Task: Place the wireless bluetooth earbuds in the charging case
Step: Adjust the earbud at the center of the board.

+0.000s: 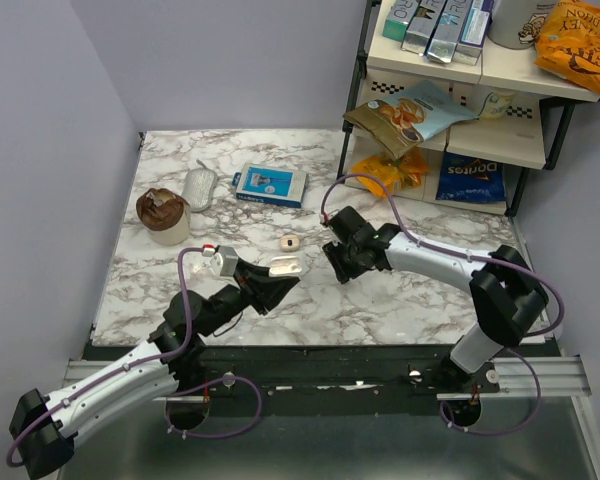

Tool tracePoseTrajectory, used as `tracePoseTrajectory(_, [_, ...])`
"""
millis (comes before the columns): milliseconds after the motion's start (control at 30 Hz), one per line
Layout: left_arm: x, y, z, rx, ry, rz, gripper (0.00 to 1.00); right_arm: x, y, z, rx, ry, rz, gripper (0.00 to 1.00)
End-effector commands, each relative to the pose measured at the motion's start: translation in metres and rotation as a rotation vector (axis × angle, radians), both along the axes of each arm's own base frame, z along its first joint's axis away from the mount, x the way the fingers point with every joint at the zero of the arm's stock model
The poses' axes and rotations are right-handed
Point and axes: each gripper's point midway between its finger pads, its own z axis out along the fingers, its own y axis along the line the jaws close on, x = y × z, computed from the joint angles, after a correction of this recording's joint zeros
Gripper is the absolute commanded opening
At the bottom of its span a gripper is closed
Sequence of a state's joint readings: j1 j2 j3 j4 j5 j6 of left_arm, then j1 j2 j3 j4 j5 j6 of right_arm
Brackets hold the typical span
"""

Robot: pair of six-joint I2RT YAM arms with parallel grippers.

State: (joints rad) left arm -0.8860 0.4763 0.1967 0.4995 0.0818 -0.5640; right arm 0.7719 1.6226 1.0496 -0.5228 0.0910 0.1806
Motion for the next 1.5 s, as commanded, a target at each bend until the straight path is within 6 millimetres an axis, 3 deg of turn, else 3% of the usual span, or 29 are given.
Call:
tracePoseTrajectory(0, [-0.001, 0.001, 0.008, -0.009, -0.022, 0.006, 0.00, -0.008, -0.003, -0.007, -0.034, 0.050, 0.024, 0.54])
tracePoseTrajectory(167, [-0.001, 0.001, 0.009, -0.007, -0.024, 0.005, 0.00, -0.011, -0.011, -0.017, -0.074, 0.064, 0.004, 0.53])
tracePoseTrajectory(633, [-0.001, 0.001, 0.007, -0.009, -0.019, 0.009, 0.00, -0.014, -0.007, -0.037, -0.059, 0.097, -0.015, 0.42])
tracePoseTrajectory(967, [-0.002, 0.002, 0.007, -0.010, -0.015, 0.008, 0.00, -0.017, -0.003, -0.039, -0.017, 0.101, -0.055, 0.19])
tracePoseTrajectory(1300, [-0.003, 0.002, 0.010, -0.018, -0.019, 0.005, 0.00, -0.005, 0.007, 0.003, 0.294, 0.048, -0.306, 0.01])
tracePoseTrajectory(1467, [-0.005, 0.001, 0.011, -0.021, -0.018, -0.002, 0.00, -0.002, 0.007, 0.016, 0.372, 0.034, -0.397, 0.01])
